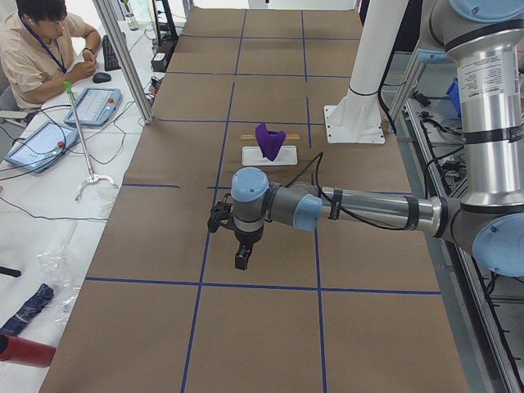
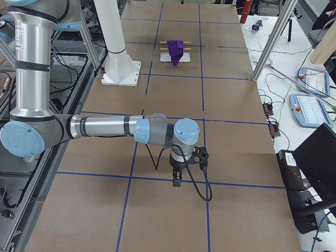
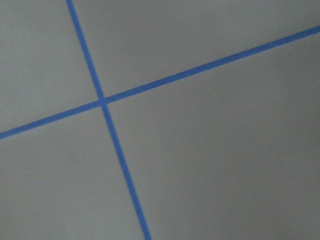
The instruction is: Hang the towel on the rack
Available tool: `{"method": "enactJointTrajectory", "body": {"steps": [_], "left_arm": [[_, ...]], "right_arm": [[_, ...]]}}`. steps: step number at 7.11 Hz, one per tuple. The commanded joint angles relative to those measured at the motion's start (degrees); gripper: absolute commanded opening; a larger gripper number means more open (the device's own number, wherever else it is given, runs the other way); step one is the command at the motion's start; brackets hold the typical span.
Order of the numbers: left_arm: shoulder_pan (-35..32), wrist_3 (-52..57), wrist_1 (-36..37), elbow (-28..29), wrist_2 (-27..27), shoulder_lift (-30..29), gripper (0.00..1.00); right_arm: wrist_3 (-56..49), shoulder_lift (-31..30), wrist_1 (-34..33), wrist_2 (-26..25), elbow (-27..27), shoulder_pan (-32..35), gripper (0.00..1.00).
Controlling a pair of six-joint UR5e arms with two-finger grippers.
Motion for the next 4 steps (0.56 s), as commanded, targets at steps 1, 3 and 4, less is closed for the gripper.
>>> {"method": "enactJointTrajectory", "body": {"steps": [1,3,4], "left_arm": [[-3.8,1.0,5.2,1.3,-0.6,0.2,1.00],[-6.5,6.5,12.7,1.2,-0.7,-1.1,1.00],[-8.1,7.3,12.8,1.2,-0.7,-1.2,1.00]], "right_arm": [[0.3,0.2,0.0,0.1,0.1,0.0,1.00],[0.3,0.2,0.0,0.1,0.1,0.0,1.00],[0.3,0.2,0.0,0.2,0.2,0.0,1.00]]}}
